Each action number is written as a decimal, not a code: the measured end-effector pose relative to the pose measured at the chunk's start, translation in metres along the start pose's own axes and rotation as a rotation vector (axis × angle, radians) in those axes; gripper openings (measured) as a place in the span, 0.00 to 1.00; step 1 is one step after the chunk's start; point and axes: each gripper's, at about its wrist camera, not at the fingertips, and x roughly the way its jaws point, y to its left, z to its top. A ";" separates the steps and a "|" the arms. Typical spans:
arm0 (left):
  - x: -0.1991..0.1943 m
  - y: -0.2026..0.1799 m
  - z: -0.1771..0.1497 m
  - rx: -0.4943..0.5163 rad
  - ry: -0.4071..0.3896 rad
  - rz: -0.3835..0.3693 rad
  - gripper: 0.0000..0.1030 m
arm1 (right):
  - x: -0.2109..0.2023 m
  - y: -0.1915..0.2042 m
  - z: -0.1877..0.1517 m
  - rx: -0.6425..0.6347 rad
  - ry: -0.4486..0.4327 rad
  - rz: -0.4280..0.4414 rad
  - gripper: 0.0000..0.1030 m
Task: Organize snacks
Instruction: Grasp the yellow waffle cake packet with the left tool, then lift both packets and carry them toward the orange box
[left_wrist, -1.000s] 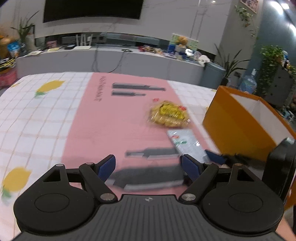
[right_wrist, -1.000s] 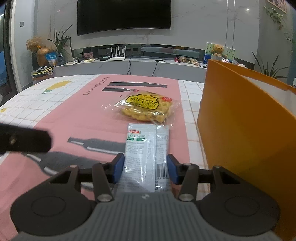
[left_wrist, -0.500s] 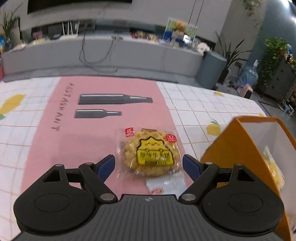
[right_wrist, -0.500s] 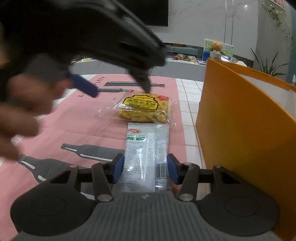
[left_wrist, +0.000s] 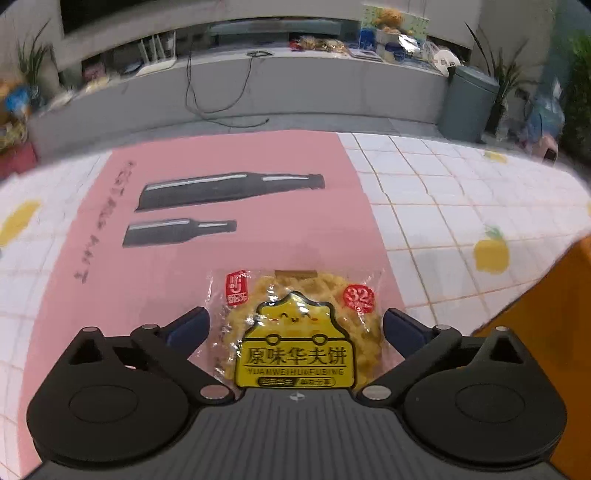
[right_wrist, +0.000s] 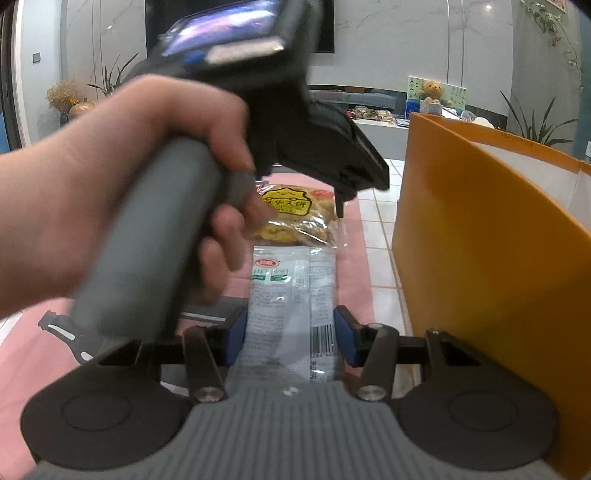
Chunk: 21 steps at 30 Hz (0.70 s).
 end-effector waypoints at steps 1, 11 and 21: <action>0.001 -0.003 0.000 0.023 0.006 0.011 1.00 | 0.000 0.000 0.000 -0.001 0.000 -0.001 0.49; 0.007 0.016 0.008 -0.072 0.088 0.054 1.00 | 0.001 -0.003 0.000 0.001 -0.001 0.001 0.49; -0.020 0.059 -0.022 -0.086 0.119 0.073 1.00 | -0.002 -0.001 -0.003 -0.014 -0.005 0.001 0.49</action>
